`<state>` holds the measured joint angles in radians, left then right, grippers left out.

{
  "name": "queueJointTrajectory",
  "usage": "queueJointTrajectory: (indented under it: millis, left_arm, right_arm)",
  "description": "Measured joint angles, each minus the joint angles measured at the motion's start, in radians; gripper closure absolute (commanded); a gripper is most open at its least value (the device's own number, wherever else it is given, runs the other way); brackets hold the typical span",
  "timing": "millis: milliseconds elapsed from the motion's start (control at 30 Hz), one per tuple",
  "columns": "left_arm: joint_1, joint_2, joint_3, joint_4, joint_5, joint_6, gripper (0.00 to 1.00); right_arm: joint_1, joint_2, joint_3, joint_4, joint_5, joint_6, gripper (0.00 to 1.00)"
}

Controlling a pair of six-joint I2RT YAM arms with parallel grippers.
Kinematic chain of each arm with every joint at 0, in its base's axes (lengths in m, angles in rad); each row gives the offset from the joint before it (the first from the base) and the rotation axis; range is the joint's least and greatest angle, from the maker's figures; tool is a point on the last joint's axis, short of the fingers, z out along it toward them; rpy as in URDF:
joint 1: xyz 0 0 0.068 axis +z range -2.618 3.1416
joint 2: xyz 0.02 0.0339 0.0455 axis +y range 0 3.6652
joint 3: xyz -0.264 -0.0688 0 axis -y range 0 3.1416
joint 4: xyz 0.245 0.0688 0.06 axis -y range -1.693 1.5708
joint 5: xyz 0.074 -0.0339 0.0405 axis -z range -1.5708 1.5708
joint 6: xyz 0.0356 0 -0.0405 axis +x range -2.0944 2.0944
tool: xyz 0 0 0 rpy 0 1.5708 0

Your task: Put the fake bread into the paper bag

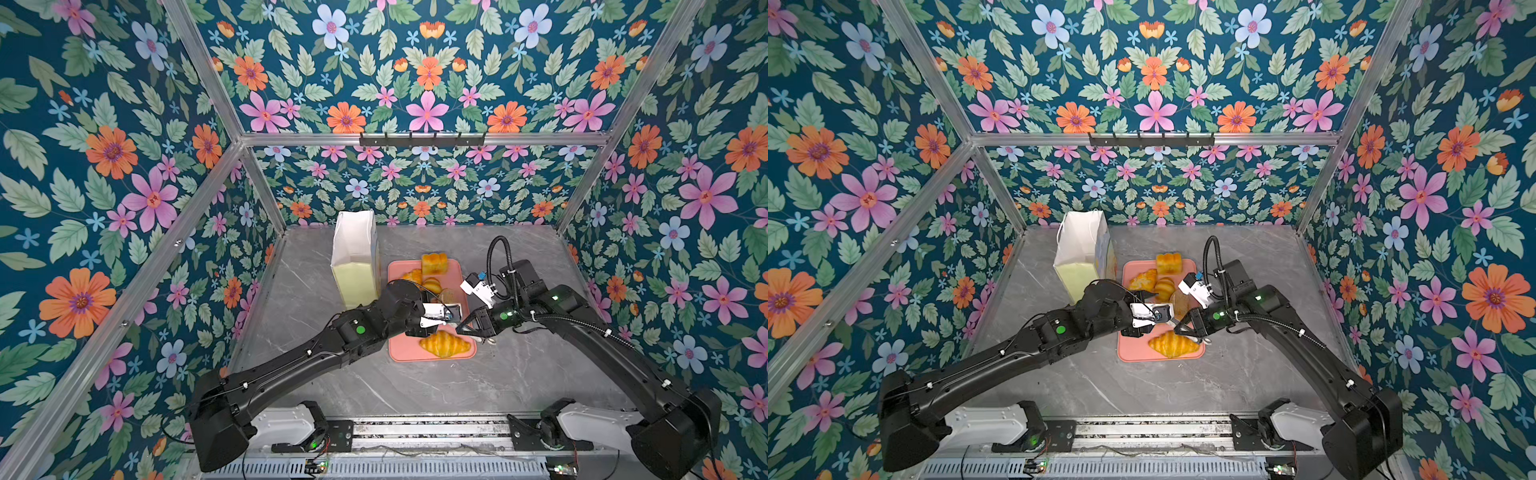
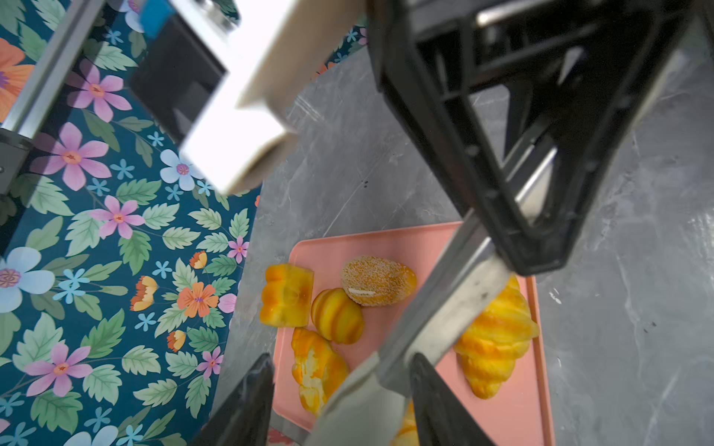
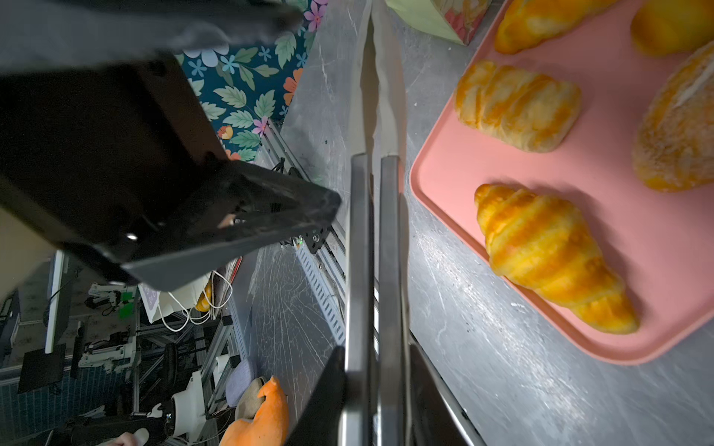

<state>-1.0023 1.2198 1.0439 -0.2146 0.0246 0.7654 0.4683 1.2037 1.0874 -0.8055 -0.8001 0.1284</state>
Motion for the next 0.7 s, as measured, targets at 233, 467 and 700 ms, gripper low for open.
queueJointTrajectory:
  millis: [233,467,700]
  left_arm:
    - [0.011,-0.054,-0.036,0.005,0.027,-0.026,0.36]
    - [0.017,0.004,-0.019,-0.022,0.065,-0.028,0.38]
    - [0.022,0.095,0.034,-0.063,0.135,-0.024,0.5]
  right_arm:
    - [0.0,0.001,0.008,-0.022,0.008,0.0,0.89]
    - [0.0,0.015,0.013,-0.043,0.007,0.0,0.89]
    - [-0.001,0.012,0.018,-0.065,0.034,0.008,0.89]
